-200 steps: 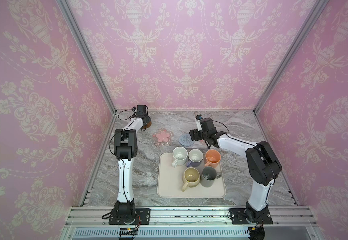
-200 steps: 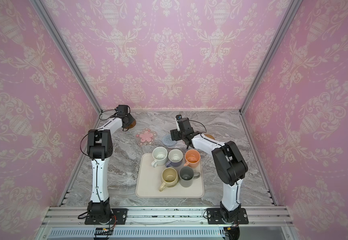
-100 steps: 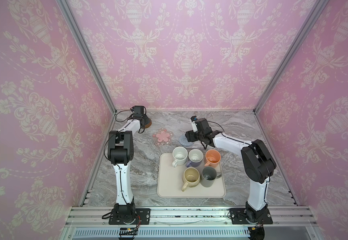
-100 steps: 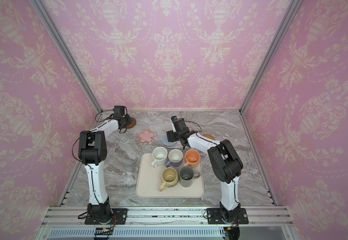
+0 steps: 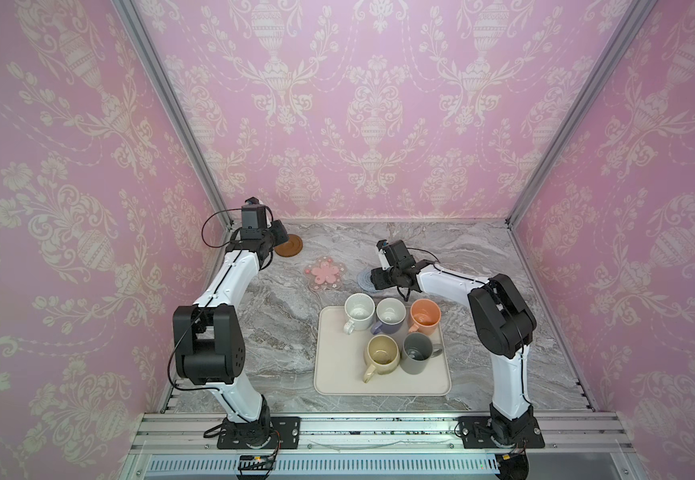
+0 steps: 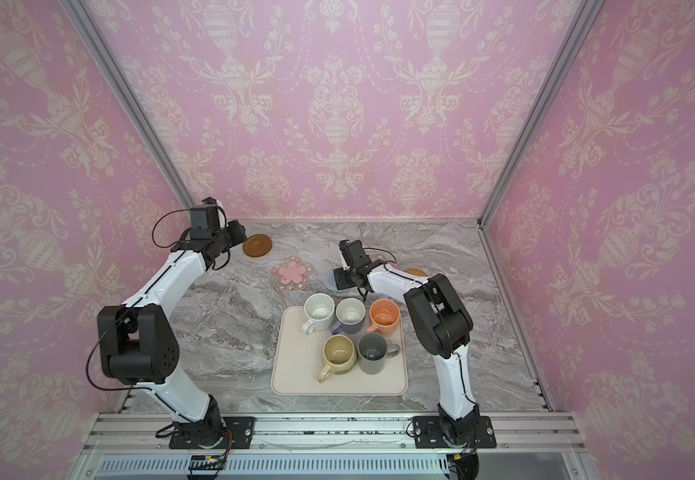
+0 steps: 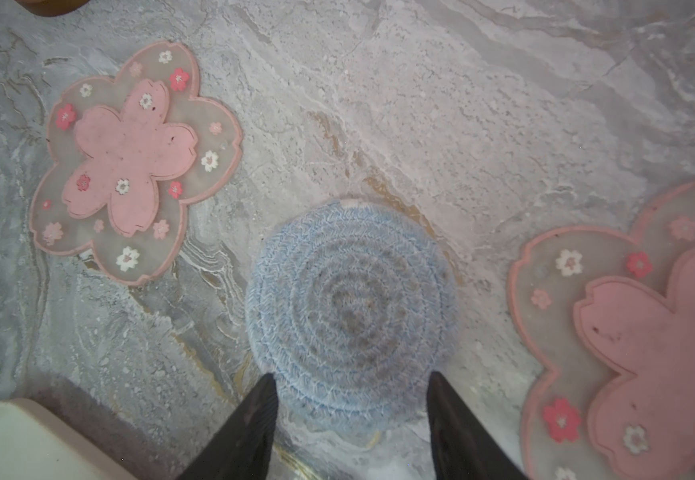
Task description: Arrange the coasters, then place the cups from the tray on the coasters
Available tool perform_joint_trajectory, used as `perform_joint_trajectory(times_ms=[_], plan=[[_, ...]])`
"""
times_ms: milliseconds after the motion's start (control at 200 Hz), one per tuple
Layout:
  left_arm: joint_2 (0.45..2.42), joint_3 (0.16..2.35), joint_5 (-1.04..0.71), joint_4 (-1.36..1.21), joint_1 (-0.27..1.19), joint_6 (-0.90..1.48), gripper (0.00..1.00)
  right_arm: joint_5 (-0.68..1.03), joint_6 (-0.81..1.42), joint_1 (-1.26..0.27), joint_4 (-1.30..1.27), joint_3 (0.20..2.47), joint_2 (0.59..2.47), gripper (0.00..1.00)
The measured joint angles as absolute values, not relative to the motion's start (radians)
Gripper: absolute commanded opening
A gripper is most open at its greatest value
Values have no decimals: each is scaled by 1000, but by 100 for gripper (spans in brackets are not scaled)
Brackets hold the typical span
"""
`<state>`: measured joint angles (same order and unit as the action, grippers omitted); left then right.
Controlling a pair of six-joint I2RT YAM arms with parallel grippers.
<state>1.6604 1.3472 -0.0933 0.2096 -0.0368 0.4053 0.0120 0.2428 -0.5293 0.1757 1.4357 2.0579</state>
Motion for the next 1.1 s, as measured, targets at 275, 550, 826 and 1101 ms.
perform_joint_trajectory(times_ms=[275,550,826,1101], plan=[[1481,1186,-39,269,-39,379,33,39,303,-531,241,1554,2163,45],[1454,1169,-35,272,-45,382,33,46,346,-531,307,1667,2237,37],[1454,1169,-35,278,-45,383,34,25,373,-533,370,1837,2339,34],[1455,1160,-35,287,-45,383,35,15,376,-525,521,2219,2549,38]])
